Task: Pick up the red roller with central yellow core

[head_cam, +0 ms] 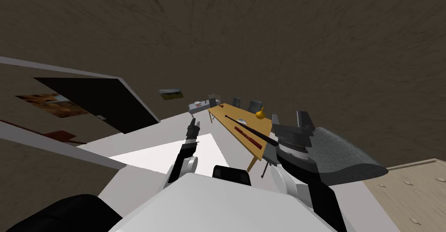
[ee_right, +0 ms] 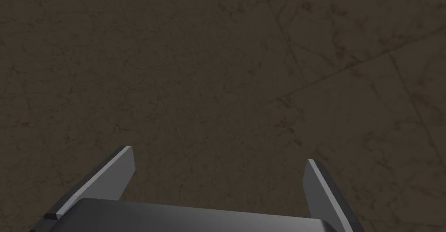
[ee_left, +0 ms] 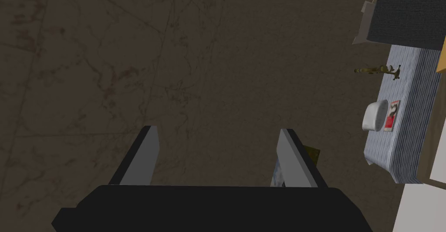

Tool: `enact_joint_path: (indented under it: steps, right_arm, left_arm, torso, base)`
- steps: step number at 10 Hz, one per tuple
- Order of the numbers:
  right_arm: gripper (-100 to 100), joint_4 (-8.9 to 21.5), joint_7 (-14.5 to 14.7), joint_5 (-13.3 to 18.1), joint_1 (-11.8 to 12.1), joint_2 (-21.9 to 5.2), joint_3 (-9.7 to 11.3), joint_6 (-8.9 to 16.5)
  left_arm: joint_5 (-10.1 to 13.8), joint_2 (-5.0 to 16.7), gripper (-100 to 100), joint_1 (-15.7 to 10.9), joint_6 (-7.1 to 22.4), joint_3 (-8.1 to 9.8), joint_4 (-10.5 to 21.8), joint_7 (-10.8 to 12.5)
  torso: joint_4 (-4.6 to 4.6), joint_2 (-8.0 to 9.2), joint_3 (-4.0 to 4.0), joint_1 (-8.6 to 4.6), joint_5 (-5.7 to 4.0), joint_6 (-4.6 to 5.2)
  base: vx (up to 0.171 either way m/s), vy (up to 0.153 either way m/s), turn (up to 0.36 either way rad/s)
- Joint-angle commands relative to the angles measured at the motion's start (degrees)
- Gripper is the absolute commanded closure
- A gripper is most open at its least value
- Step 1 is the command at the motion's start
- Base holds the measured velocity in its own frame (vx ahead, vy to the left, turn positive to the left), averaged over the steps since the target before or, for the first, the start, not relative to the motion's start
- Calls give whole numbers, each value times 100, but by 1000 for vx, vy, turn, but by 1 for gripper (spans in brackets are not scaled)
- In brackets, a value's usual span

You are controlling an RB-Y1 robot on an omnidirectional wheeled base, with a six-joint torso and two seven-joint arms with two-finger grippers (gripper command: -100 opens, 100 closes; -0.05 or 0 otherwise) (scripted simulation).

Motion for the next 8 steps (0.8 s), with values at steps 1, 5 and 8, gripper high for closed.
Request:
enact_joint_path:
  steps: [1,5,8]
  right_arm:
    - [-100,39,26,28,-38,-237,51,58]
    - [-100,254,189,184,-236,-955,351,390]
    - [-100,414,324,301,-375,-1367,575,645]
  left_arm:
    - [0,0,0,0,0,0,0,0]
    - [0,-1,0,0,0,-1,0,0]
    - [0,-2,0,1,0,-2,0,0]
  torso:
    - [0,0,0,0,0,0]
    - [-4,-16,-9,38,8,-1]
    - [-9,-36,-21,71,15,-2]
  base:
    - [12,28,32]
    - [41,95,64]
    - [77,155,62]
